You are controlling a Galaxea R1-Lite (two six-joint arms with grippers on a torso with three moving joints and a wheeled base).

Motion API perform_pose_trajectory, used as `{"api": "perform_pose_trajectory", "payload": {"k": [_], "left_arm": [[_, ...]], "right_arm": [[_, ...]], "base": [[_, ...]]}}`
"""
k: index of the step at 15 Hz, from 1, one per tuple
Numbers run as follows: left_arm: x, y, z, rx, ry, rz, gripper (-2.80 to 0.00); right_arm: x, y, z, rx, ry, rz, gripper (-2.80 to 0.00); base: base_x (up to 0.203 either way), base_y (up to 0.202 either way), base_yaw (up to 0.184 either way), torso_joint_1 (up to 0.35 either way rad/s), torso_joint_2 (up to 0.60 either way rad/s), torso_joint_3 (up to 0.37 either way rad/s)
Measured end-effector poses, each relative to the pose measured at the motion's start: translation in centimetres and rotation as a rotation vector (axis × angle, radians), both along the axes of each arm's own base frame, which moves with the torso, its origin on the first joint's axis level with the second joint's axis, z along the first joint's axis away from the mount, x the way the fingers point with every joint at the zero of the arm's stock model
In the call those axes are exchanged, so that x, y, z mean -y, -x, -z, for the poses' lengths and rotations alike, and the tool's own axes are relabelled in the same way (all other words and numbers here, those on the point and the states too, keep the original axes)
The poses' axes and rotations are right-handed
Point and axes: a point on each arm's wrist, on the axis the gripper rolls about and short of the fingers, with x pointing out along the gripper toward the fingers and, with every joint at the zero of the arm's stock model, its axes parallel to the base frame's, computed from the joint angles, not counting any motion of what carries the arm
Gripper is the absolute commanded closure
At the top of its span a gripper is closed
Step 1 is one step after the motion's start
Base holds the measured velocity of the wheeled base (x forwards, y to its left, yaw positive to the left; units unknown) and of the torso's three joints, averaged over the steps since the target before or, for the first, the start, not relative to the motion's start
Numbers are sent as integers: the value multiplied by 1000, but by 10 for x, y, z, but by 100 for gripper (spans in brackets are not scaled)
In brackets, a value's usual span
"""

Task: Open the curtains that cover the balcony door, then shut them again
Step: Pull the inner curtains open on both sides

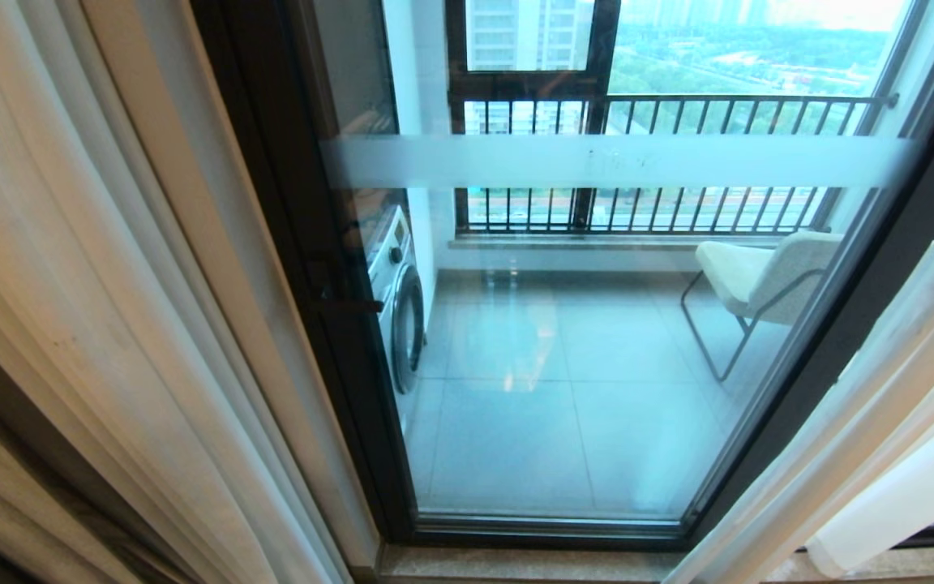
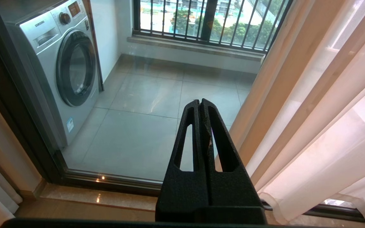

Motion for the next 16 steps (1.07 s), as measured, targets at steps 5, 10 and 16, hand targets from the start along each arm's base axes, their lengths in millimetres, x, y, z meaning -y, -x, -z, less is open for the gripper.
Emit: {"api": "perform_pose_trajectory", "payload": {"k": [5,10,16], "left_arm": [[0,3,1,34,16,0,0],[0,3,1,37,34,-2,0],[0,3,1,37,36,-6,0]], "right_arm": [[0,0,0,0,0,0,0],[0,0,0,0,-1,0,0],[0,0,0,1,0,0,0]], "base": [[0,0,0,0,0,0],[0,0,0,0,0,0],[0,0,0,0,0,0]]}}
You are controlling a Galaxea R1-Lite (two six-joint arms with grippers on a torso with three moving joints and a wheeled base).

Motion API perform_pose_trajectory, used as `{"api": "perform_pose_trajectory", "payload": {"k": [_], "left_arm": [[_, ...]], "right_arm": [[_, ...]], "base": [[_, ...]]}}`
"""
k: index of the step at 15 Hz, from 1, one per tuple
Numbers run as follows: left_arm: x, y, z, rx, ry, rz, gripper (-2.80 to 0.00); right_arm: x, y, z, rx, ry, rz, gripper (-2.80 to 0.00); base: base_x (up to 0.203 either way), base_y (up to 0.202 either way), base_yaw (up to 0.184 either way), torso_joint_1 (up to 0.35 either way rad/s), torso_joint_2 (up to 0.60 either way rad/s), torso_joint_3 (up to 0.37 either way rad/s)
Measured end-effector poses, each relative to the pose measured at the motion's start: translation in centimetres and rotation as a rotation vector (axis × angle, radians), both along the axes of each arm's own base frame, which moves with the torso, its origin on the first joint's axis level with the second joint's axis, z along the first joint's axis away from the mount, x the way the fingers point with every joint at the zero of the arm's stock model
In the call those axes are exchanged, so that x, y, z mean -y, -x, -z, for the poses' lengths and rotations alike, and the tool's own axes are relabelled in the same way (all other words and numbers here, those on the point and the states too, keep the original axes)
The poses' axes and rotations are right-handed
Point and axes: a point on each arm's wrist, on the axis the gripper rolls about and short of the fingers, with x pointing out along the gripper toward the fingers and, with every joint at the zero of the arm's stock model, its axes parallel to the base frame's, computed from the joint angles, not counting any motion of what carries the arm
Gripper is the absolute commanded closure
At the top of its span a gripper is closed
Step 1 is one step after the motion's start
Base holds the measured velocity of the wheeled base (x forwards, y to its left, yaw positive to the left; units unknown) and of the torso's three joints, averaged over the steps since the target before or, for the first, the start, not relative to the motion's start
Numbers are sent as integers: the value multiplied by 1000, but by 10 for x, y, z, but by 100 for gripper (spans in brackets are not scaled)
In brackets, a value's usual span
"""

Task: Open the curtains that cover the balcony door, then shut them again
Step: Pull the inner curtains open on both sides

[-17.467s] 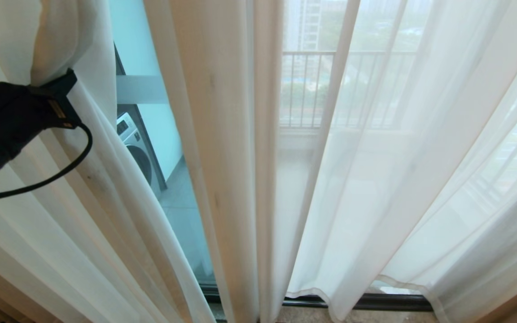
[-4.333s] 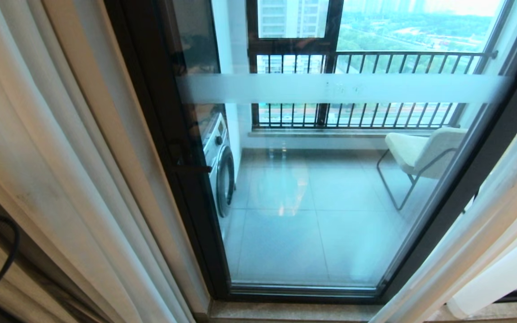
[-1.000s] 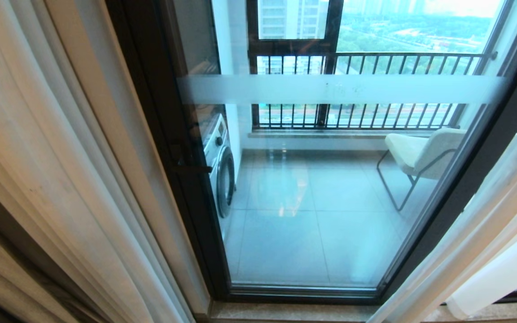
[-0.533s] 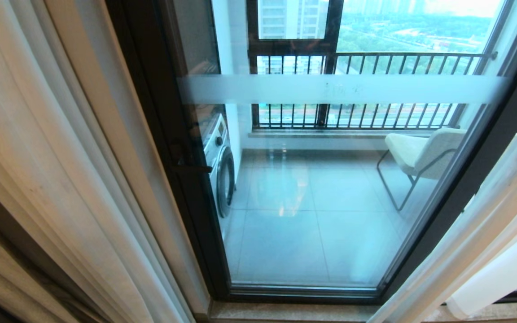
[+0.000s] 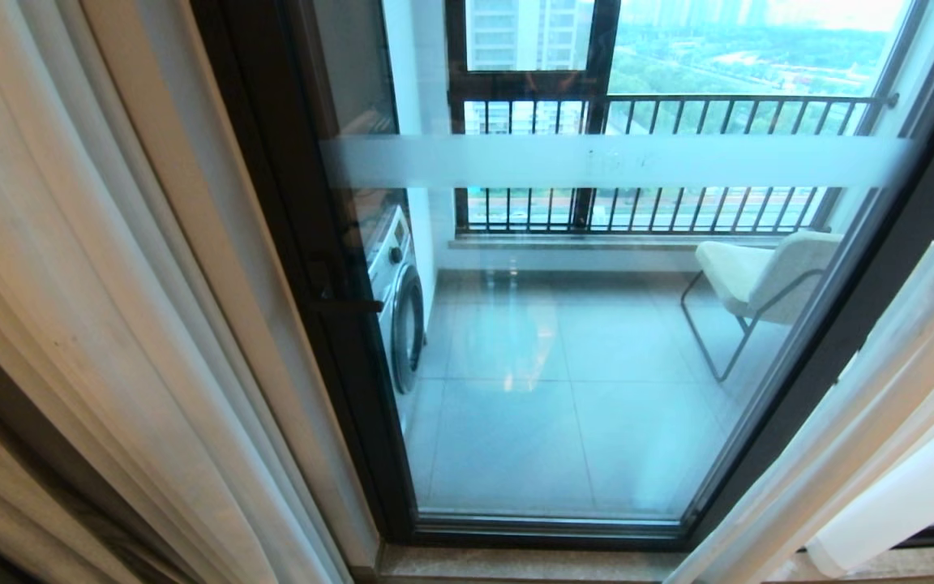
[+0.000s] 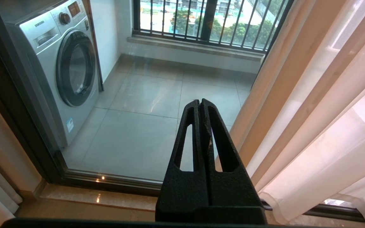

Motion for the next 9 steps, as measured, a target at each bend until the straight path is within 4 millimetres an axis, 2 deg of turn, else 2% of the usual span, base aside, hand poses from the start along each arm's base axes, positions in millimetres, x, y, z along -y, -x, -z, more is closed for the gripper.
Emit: {"api": "perform_pose_trajectory", "payload": {"k": [9], "left_arm": [[0,0,0,1,1,0,0]], "right_arm": [[0,0,0,-1,0,1,0]], "base": [[0,0,0,0,0,0]]}}
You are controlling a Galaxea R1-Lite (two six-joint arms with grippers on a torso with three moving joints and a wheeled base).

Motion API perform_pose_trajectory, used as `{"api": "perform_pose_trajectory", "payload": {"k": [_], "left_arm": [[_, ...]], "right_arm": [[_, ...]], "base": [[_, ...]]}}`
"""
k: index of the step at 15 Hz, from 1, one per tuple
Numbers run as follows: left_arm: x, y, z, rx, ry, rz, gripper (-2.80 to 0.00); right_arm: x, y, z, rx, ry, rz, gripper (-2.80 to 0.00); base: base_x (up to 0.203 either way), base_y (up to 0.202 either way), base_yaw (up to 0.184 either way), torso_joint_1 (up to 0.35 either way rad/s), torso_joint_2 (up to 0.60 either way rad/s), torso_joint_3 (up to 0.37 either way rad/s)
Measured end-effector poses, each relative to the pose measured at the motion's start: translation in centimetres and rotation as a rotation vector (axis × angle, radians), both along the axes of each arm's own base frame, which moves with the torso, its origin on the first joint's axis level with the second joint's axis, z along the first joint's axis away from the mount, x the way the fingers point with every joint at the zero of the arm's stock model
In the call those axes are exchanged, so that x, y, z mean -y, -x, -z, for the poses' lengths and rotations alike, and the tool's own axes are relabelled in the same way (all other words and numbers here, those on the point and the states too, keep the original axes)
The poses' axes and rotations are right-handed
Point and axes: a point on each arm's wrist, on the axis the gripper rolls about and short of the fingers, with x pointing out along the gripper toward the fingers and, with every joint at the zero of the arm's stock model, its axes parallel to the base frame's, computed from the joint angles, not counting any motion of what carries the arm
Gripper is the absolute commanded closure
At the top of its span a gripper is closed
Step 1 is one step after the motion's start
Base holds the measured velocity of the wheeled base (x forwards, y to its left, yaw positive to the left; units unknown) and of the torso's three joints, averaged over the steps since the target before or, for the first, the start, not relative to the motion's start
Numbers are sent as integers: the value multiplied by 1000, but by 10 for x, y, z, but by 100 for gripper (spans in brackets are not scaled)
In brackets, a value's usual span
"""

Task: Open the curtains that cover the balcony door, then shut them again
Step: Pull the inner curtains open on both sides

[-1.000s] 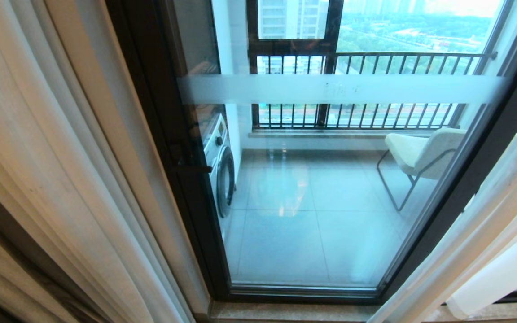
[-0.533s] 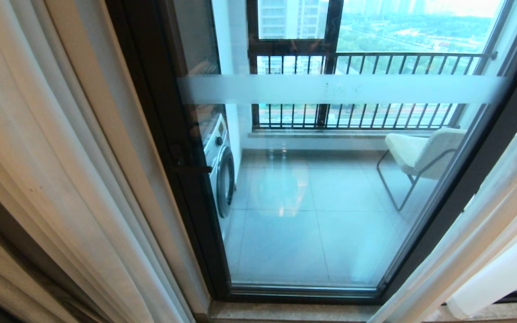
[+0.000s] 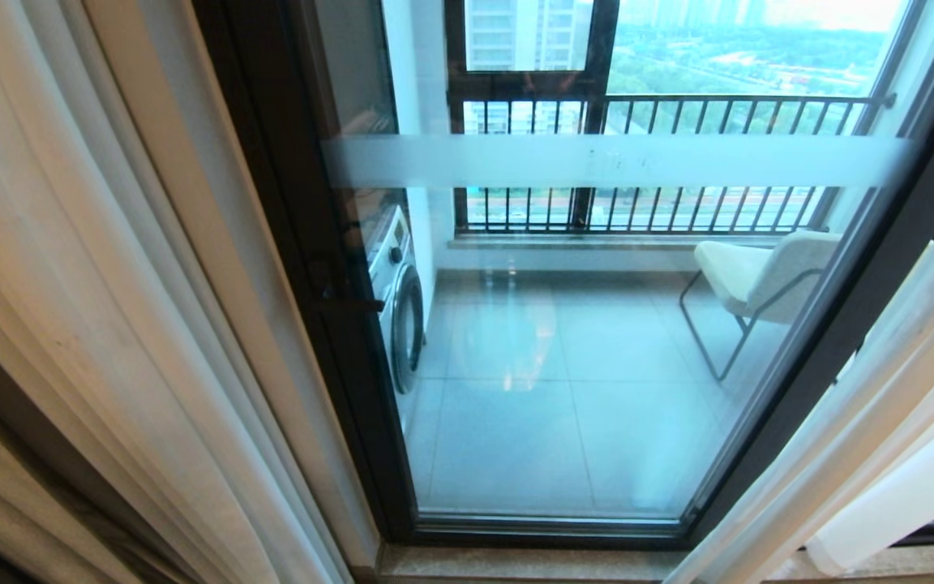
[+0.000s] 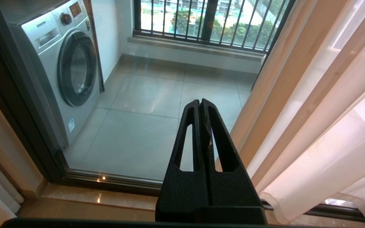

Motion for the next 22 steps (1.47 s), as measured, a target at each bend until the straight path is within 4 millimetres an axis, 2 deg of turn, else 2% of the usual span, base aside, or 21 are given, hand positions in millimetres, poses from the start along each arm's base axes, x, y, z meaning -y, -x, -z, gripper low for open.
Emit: {"api": "perform_pose_trajectory", "payload": {"k": [22], "left_arm": [[0,0,0,0,8,-1,0]], "right_arm": [[0,0,0,1,0,-1,0]], "base": [[0,-185,1,2,2,2]]}}
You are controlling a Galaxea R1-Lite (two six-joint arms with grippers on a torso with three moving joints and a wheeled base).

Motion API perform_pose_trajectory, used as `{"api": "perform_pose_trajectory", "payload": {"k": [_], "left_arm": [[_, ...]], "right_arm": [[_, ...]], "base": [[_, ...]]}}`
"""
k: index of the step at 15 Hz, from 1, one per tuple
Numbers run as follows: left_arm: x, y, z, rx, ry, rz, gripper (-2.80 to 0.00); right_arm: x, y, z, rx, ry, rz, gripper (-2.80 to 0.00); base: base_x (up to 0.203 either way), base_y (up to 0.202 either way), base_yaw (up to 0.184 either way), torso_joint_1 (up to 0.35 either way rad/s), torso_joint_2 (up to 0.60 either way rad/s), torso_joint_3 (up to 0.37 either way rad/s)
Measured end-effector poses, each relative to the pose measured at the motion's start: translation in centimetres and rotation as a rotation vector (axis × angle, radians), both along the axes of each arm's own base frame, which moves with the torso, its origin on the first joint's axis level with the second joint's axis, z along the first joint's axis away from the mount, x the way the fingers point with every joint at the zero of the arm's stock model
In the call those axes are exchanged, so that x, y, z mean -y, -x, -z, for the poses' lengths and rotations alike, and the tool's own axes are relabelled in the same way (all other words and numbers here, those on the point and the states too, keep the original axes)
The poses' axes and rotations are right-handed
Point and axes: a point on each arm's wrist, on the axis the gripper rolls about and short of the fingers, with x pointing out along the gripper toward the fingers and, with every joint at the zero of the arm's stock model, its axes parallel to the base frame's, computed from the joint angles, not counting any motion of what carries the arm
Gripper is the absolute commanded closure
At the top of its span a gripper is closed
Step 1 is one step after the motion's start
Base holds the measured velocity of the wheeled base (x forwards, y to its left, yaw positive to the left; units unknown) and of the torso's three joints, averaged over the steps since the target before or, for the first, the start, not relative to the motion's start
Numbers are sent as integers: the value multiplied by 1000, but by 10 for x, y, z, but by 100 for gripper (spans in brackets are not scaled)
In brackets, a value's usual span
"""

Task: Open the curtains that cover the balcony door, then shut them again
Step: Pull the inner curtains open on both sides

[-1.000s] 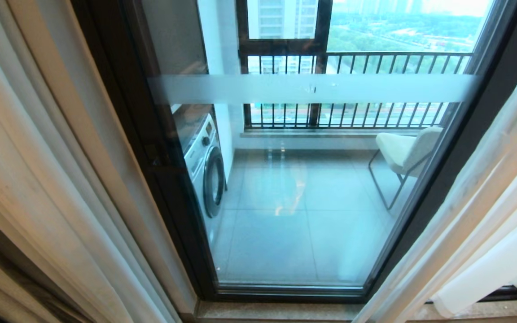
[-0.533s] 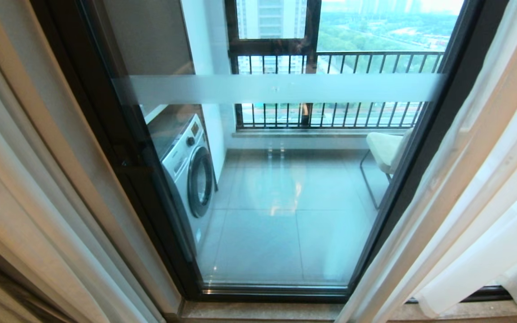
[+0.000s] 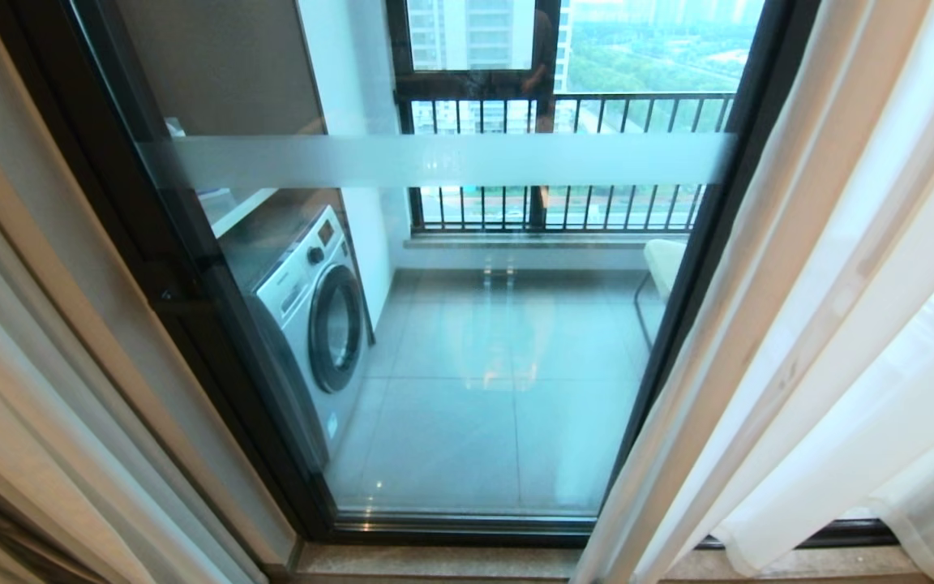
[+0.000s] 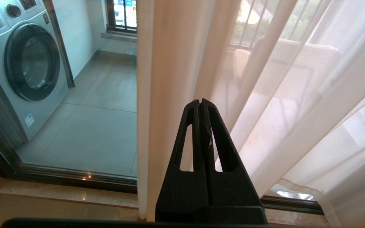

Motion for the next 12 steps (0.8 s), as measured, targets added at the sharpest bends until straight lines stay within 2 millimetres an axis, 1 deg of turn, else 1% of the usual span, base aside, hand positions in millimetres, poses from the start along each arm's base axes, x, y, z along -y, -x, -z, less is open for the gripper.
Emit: {"api": "perform_pose_trajectory", "payload": {"k": [5,7,12], "left_arm": [[0,0,0,-1,4,0,0],[0,0,0,-1,4,0,0],[0,0,0,0,4,-1,0]], "right_arm": [[0,0,0,-1,0,0,0],[0,0,0,-1,0,1,0],[0,0,0,-1,0,0,0]], "base": [[0,-188,3,1,2,3],[0,-139,3,5,2,2],[0,0,0,0,0,0]]}}
